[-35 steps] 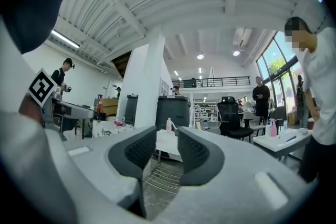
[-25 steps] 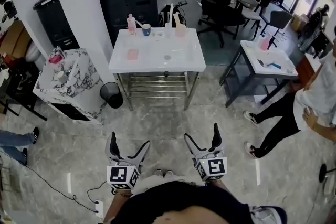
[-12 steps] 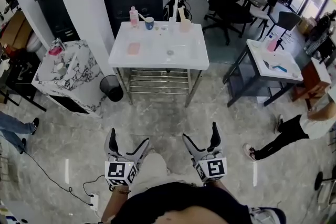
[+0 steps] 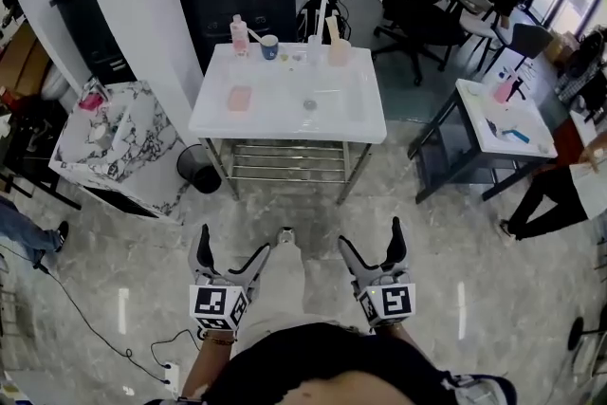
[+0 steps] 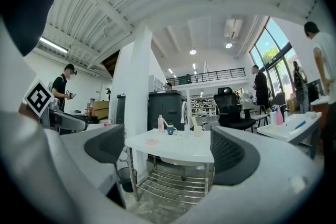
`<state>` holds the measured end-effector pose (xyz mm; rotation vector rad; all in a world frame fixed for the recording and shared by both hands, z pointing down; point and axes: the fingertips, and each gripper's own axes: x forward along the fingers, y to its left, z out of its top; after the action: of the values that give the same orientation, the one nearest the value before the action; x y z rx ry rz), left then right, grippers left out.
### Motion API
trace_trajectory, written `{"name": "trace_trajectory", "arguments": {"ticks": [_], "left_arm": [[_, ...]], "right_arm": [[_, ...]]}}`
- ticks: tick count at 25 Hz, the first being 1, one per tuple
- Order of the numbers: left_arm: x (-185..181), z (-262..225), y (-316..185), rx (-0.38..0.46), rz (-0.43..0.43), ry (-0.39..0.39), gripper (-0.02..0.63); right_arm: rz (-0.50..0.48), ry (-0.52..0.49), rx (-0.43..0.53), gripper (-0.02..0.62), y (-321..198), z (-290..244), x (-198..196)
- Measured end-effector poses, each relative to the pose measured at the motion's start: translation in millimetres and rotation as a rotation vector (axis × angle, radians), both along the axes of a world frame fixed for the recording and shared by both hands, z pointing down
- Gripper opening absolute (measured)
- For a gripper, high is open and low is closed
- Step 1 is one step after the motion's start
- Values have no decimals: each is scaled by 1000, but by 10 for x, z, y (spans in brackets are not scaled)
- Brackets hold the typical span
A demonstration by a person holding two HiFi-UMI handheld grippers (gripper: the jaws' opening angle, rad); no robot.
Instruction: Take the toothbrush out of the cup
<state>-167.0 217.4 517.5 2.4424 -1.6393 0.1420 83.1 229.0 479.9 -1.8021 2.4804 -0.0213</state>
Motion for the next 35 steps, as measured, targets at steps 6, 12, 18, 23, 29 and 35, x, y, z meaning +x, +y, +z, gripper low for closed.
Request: {"name": "trace_trajectory", "arguments": {"ticks": [6, 12, 18, 23, 29, 35], "left_arm": [[4, -93, -1100, 13, 18, 40, 557], [-42, -210, -2300, 23, 39, 59, 557], [-17, -354, -3368, 39, 56, 59, 556], [93, -354, -3991, 43, 104, 47, 556], [128, -296, -4757, 31, 47, 148, 556], [157, -130, -5606, 32, -35, 160, 555]], "right_arm": [[31, 23, -13, 499, -996, -19, 128], [76, 27, -43, 499, -2110, -48, 178], [104, -1, -11, 499, -3036, -228, 252], [123, -8, -21, 499, -3458, -204, 323], [141, -12, -52, 499, -3776, -149, 428], [140, -25, -54, 497, -4068, -209, 538]]}}
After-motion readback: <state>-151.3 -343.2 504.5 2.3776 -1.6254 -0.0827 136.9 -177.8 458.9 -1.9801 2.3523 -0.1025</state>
